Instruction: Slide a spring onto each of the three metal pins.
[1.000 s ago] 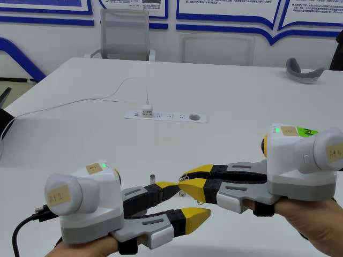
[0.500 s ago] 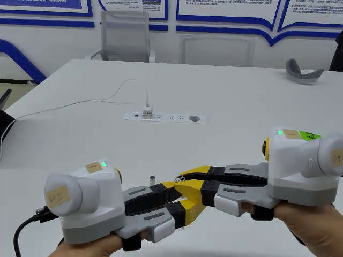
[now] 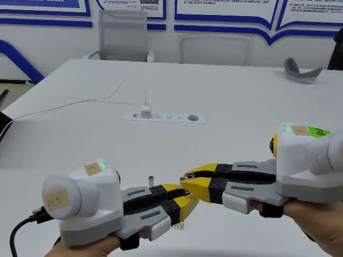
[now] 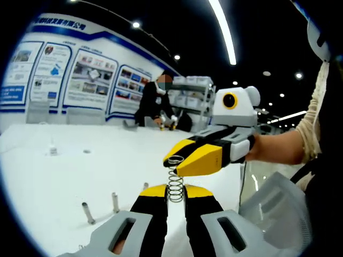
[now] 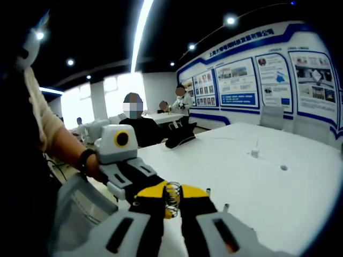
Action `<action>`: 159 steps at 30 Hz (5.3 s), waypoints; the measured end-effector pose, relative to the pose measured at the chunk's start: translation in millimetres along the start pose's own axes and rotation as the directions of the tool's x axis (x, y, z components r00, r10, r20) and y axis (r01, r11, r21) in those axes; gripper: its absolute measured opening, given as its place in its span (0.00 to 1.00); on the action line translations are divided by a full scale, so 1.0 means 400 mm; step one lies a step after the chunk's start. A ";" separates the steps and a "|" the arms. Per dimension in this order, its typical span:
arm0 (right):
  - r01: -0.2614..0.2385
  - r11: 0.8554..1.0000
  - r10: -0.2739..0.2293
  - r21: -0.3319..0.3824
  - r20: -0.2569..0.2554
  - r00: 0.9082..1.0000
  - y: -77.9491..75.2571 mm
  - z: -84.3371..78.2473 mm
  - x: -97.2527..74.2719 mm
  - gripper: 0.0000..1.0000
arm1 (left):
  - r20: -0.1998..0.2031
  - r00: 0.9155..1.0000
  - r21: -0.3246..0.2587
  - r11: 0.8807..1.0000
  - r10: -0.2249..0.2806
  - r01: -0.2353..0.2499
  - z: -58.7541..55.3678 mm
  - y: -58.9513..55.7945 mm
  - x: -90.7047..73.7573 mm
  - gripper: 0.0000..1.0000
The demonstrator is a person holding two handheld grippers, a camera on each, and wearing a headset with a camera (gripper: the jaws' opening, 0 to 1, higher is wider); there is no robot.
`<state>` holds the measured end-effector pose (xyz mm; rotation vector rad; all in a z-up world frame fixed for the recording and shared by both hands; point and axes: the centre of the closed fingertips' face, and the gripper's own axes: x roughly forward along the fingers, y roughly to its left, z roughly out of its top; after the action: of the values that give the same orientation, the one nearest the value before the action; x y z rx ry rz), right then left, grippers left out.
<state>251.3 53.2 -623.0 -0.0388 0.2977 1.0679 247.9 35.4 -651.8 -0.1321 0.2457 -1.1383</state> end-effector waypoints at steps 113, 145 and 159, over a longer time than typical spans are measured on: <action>0.380 0.925 -0.381 -0.031 -0.090 0.920 -0.358 -0.263 -0.037 0.12 | -0.181 0.958 0.140 0.970 0.223 -0.199 -0.149 0.177 -0.157 0.57; 0.396 0.918 -0.394 -0.031 -0.191 0.899 -0.362 -0.352 -0.038 0.14 | -0.181 0.959 0.131 0.971 0.220 -0.199 -0.157 0.176 -0.156 0.57; 0.401 0.916 -0.394 -0.017 -0.226 0.891 -0.339 -0.381 -0.079 0.16 | -0.178 0.960 0.128 0.972 0.218 -0.197 -0.160 0.175 -0.159 0.58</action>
<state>321.0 -66.4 -776.2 -0.1876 0.4885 0.6487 267.9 123.5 -721.5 0.0994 0.3592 -0.9526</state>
